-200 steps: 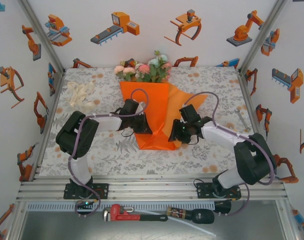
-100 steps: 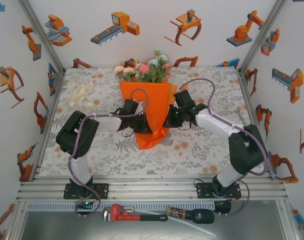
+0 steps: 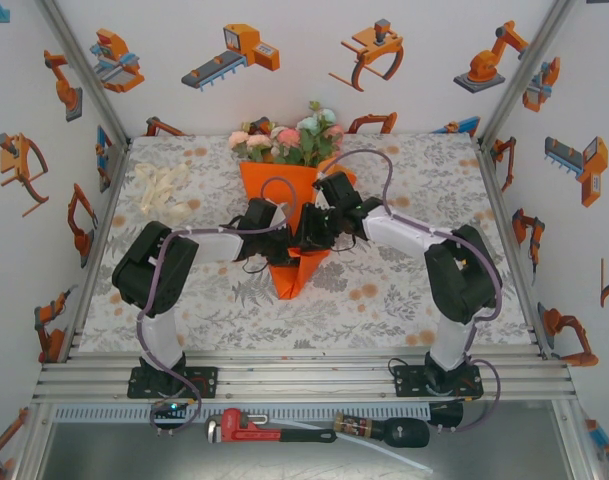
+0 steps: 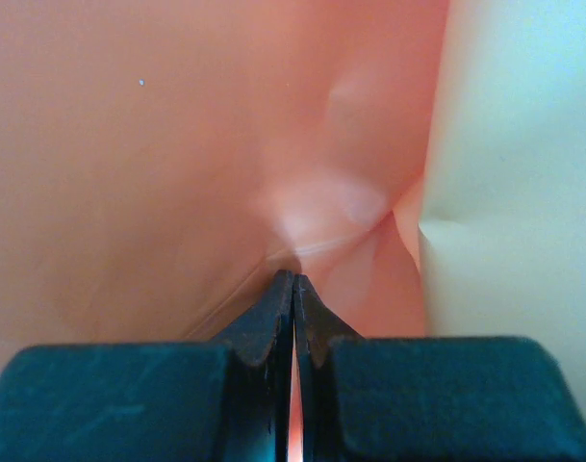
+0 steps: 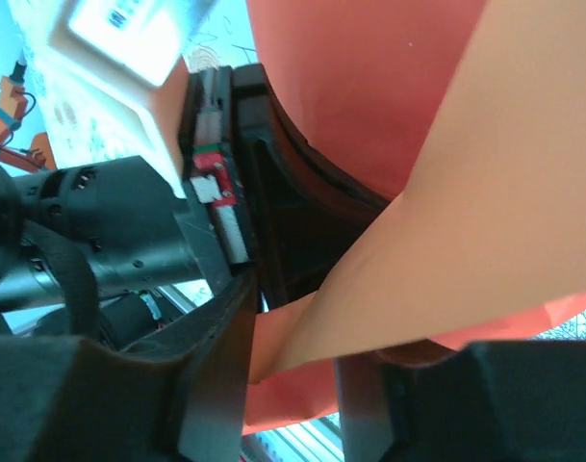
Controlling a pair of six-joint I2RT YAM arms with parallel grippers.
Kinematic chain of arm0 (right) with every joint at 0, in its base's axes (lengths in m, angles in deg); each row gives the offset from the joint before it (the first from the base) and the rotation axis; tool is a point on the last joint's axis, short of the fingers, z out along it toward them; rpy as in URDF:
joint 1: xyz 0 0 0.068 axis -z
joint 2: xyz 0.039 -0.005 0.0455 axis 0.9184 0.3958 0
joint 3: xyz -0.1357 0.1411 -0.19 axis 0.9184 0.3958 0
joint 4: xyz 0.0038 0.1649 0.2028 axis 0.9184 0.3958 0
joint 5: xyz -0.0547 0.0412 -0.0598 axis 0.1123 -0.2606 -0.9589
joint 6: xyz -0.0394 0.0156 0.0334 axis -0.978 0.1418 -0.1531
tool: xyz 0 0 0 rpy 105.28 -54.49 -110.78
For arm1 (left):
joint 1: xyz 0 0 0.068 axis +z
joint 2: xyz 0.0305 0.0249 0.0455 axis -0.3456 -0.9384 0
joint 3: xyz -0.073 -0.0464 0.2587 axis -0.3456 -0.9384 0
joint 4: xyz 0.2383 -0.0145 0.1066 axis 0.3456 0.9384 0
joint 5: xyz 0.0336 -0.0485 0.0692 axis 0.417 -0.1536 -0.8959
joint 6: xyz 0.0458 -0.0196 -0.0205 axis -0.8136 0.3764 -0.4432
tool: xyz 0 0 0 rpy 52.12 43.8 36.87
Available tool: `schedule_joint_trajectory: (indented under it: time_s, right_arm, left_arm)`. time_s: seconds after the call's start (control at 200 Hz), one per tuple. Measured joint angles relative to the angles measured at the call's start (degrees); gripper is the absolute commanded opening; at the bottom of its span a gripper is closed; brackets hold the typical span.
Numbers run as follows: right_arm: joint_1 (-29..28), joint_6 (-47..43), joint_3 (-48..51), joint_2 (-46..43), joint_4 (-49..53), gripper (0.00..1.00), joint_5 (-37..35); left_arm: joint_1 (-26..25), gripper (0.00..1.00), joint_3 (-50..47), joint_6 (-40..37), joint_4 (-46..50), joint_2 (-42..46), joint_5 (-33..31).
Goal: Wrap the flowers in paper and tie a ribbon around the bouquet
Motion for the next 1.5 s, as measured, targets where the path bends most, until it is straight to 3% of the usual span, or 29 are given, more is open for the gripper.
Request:
schedule_joint_trajectory:
  time_s: [0.14, 0.27, 0.375, 0.506, 0.611, 0.721, 0.871, 1.086, 1.241, 1.351, 1.502]
  right_arm:
    - [0.00, -1.86, 0.81, -0.20, 0.09, 0.22, 0.17]
    - [0.00, -2.73, 1.70, -0.20, -0.22, 0.21, 0.17]
    - [0.02, -3.50, 2.86, -0.20, -0.11, 0.24, 0.13]
    - [0.02, -5.44, 3.04, -0.20, 0.00, 0.43, 0.42]
    - [0.02, -6.56, 3.06, -0.20, -0.81, 0.49, 1.77]
    - [0.02, -7.45, 4.20, -0.20, -3.85, 0.50, 3.98]
    - [0.02, -7.87, 6.58, -0.17, -6.38, 0.48, 5.79]
    - [0.07, -7.82, 7.30, 0.13, -9.60, 0.48, 7.54]
    - [0.07, -7.80, 7.48, 0.17, -9.84, 0.48, 7.72]
    - [0.07, -7.80, 7.48, 0.42, -10.05, 0.48, 7.91]
    - [0.07, -7.82, 7.48, 0.48, -10.23, 0.53, 7.91]
  left_arm:
    - [0.04, 0.12, 0.00, 0.04, -0.04, 0.00, 0.09]
    - [0.42, 0.18, -1.27, 0.90, -0.39, 1.33, -0.11]
    - [2.14, 0.18, -3.91, 2.75, -0.35, 5.05, -0.13]
    - [5.49, 0.19, -6.05, 6.23, 0.24, 10.56, -0.15]
    - [8.31, 0.20, -6.47, 9.86, 0.17, 13.86, 0.24]
    - [10.86, 0.23, -6.34, 14.03, -0.92, 14.80, 1.53]
    - [12.20, 0.38, -4.83, 19.74, -5.60, 12.79, 4.37]
    - [12.13, 0.46, -2.08, 30.62, -24.70, 3.19, 9.35]
    - [12.07, 0.56, -1.16, 35.34, -31.85, -1.46, 10.36]
    - [11.85, 0.63, 1.09, 35.87, -32.79, -2.43, 10.78]
    - [10.82, 0.64, 5.55, 32.94, -27.61, -2.49, 10.47]
